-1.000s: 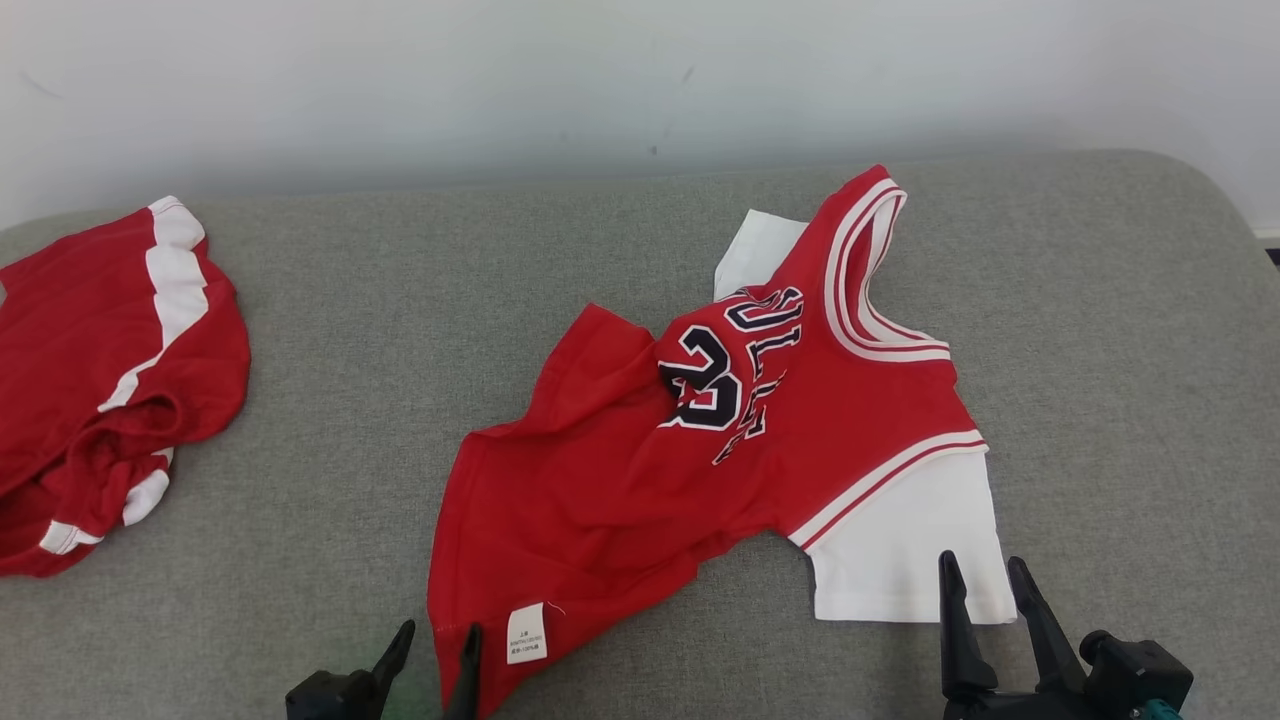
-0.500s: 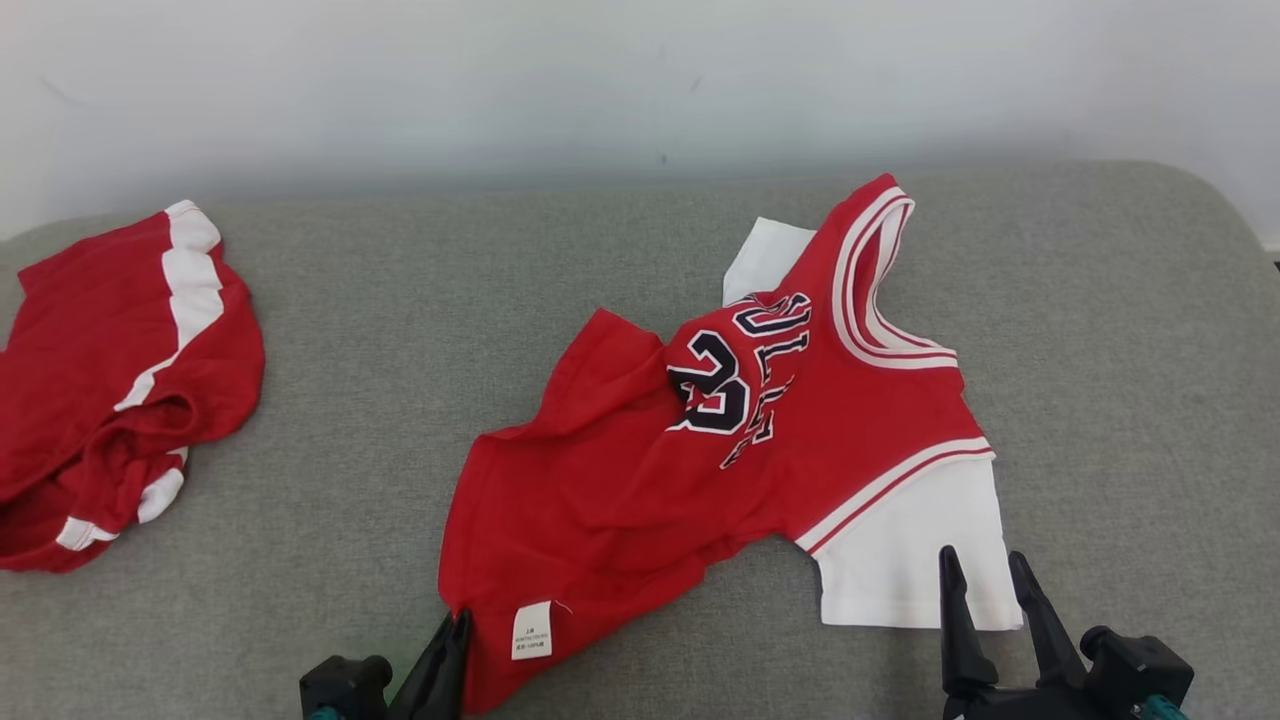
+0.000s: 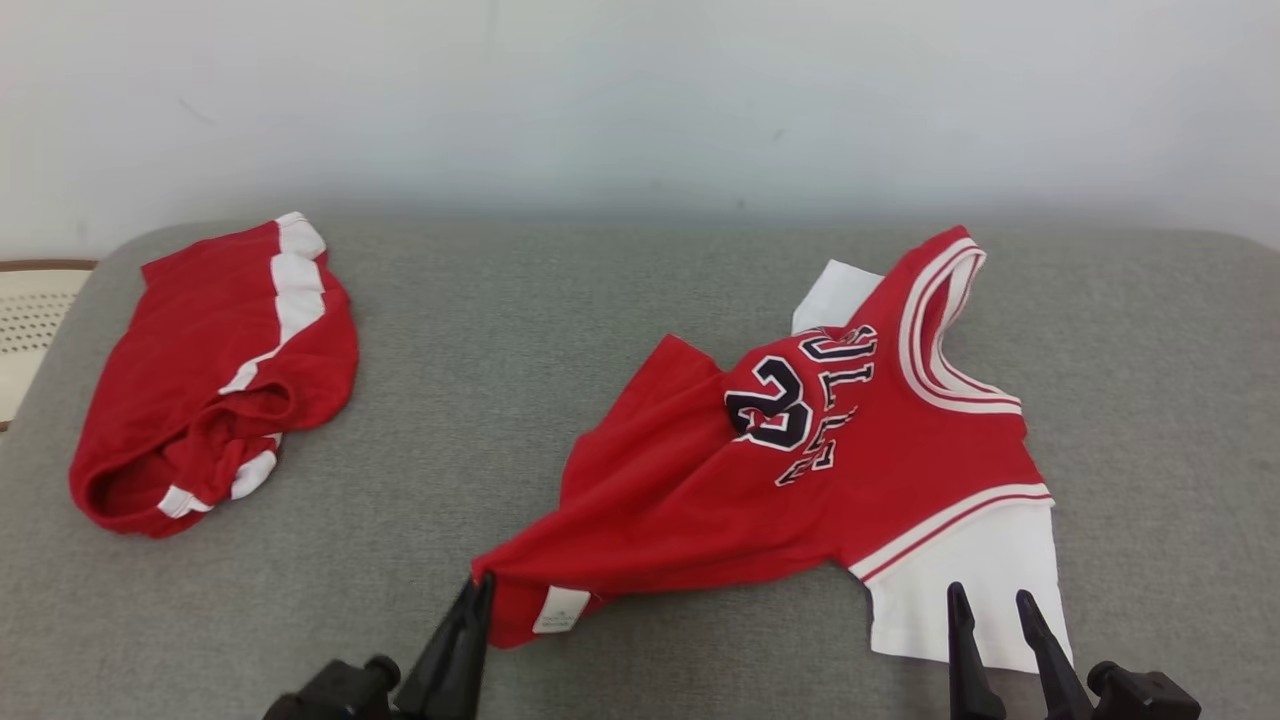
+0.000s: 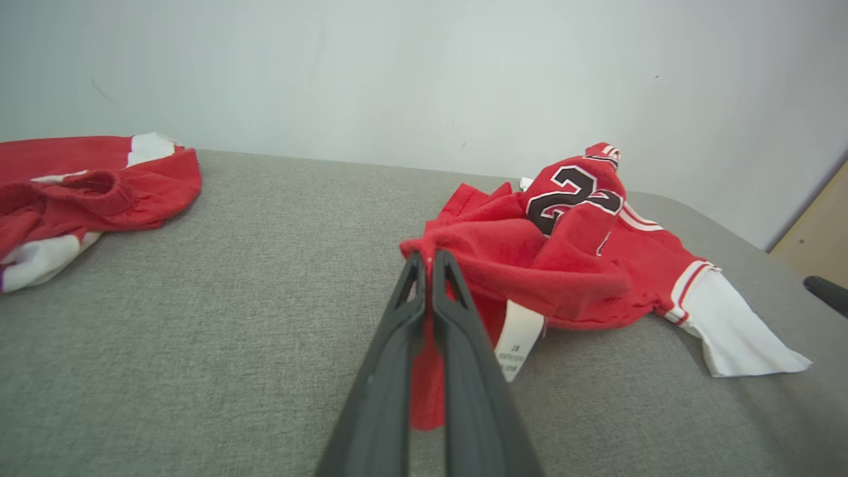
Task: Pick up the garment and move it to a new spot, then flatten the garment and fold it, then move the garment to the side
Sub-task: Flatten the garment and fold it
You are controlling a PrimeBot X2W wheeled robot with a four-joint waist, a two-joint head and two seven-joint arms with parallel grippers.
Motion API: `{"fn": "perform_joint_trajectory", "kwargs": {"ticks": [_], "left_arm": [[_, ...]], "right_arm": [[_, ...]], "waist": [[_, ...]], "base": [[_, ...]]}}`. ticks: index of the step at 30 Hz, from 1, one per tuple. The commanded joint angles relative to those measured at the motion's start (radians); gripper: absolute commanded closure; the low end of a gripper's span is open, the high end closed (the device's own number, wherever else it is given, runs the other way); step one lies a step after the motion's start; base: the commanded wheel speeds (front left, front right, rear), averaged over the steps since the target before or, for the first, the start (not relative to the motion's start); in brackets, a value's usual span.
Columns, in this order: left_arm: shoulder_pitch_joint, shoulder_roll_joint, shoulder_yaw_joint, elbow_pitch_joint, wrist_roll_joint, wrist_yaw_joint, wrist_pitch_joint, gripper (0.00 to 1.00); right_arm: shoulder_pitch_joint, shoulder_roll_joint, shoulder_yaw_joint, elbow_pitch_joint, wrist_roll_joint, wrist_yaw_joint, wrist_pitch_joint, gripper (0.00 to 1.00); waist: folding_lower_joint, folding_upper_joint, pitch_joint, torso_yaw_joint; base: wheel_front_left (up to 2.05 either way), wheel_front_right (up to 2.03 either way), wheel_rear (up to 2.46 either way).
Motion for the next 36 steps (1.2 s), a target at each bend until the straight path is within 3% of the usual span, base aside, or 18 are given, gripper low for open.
{"fn": "perform_joint_trajectory", "kwargs": {"ticks": [1,9,16,17,18,19,36], "left_arm": [[0.025,-0.001,-0.007,-0.012,0.006,-0.005,-0.005,1.0],[0.135,-0.014,-0.078,-0.025,-0.012,-0.039,-0.005,1.0],[0.16,-0.024,-0.113,0.1,-0.025,-0.059,-0.004,1.0],[0.155,-0.024,-0.12,0.126,-0.02,-0.06,-0.002,0.92],[0.147,-0.028,-0.116,0.139,-0.03,-0.06,-0.003,0.53],[0.141,-0.032,-0.111,0.15,-0.038,-0.06,-0.003,0.0],[0.131,-0.048,0.004,0.061,0.011,-0.042,-0.005,0.0]], "right_arm": [[0.011,0.0,-0.003,-0.002,0.007,0.0,-0.002,0.0],[0.019,0.0,-0.014,0.002,0.003,0.0,-0.002,0.0],[0.01,0.0,-0.009,0.016,0.0,0.0,-0.002,0.0],[0.007,0.0,-0.007,0.017,-0.001,0.0,-0.002,0.0],[0.006,0.0,-0.007,0.017,-0.003,0.0,-0.002,0.0],[0.004,0.0,-0.008,0.017,-0.004,0.0,-0.002,0.0],[0.007,0.0,-0.03,0.012,-0.018,0.0,-0.002,0.0]], "waist": [[0.0,0.0,-0.02,0.035],[0.0,0.0,-0.025,0.085],[0.0,0.0,-0.022,0.097],[0.0,0.0,-0.021,0.096],[0.0,0.0,-0.021,0.095],[0.0,0.0,-0.019,0.093],[0.0,0.0,-0.03,0.066]], "base": [[0.0,0.0,0.0],[0.0,0.0,0.0],[0.0,0.0,0.0],[0.0,0.0,0.0],[0.0,0.0,0.0],[0.0,0.0,0.0],[0.0,0.0,0.0]]}}
